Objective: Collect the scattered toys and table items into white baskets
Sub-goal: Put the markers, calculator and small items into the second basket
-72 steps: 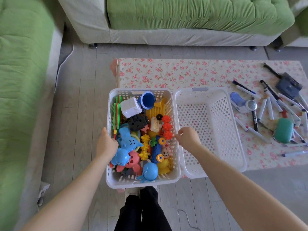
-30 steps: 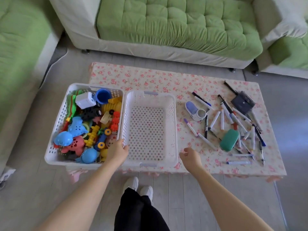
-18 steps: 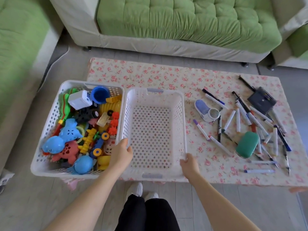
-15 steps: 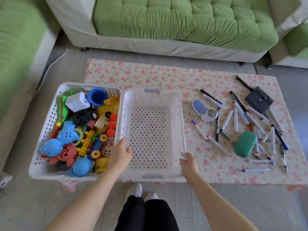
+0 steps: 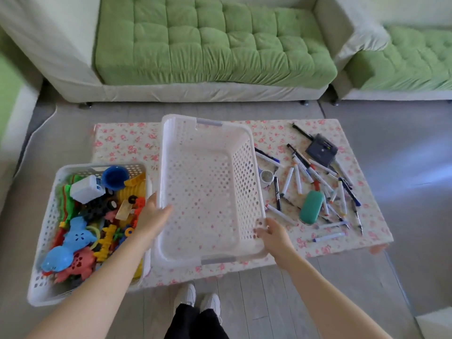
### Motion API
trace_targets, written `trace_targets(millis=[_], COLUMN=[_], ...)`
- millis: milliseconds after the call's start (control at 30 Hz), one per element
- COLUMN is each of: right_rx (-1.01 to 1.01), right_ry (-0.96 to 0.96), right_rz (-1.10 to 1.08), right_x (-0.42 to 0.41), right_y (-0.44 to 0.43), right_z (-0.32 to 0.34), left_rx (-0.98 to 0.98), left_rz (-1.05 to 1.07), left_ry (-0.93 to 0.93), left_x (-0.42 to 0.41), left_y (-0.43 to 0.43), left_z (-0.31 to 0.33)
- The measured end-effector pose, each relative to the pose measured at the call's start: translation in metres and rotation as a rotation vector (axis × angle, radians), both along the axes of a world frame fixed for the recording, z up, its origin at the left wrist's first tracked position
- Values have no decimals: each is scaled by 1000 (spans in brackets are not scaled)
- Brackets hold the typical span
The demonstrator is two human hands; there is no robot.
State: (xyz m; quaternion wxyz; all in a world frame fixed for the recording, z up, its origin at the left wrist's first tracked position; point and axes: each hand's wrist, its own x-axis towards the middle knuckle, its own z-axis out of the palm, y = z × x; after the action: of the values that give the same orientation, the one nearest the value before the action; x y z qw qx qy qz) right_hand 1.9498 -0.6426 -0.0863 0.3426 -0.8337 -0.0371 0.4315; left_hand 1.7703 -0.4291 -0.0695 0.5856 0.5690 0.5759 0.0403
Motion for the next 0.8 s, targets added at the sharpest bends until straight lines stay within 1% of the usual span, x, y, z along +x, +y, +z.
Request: trace_targets(millis=[100, 200, 267, 400, 533, 667, 700, 800], right_rx=[35, 48, 44, 25, 29, 61, 40, -94], right_ry=[5, -6, -5, -6, 47, 138, 116, -45], right_rz=[-49, -70, -64, -62, -26, -55, -40, 136], right_x=[-3, -9, -15, -15, 9, 51, 63, 108], right_y=[0, 1, 3, 1, 8, 25, 28, 30], right_z=[19, 29, 32, 35, 37, 20, 15, -7], left_rx=[19, -50, -41, 85, 90, 177, 197, 230], left_rz=[-1, -14, -33, -70, -60, -5, 9, 86], left_ry=[-114, -177, -134, -38, -7, 60, 86, 173], left_x=[3, 6, 8, 17, 35, 60, 67, 94], left_y=[7, 15, 18, 18, 24, 26, 27, 31], left_z=[20, 36, 42, 47, 50, 45, 42, 33])
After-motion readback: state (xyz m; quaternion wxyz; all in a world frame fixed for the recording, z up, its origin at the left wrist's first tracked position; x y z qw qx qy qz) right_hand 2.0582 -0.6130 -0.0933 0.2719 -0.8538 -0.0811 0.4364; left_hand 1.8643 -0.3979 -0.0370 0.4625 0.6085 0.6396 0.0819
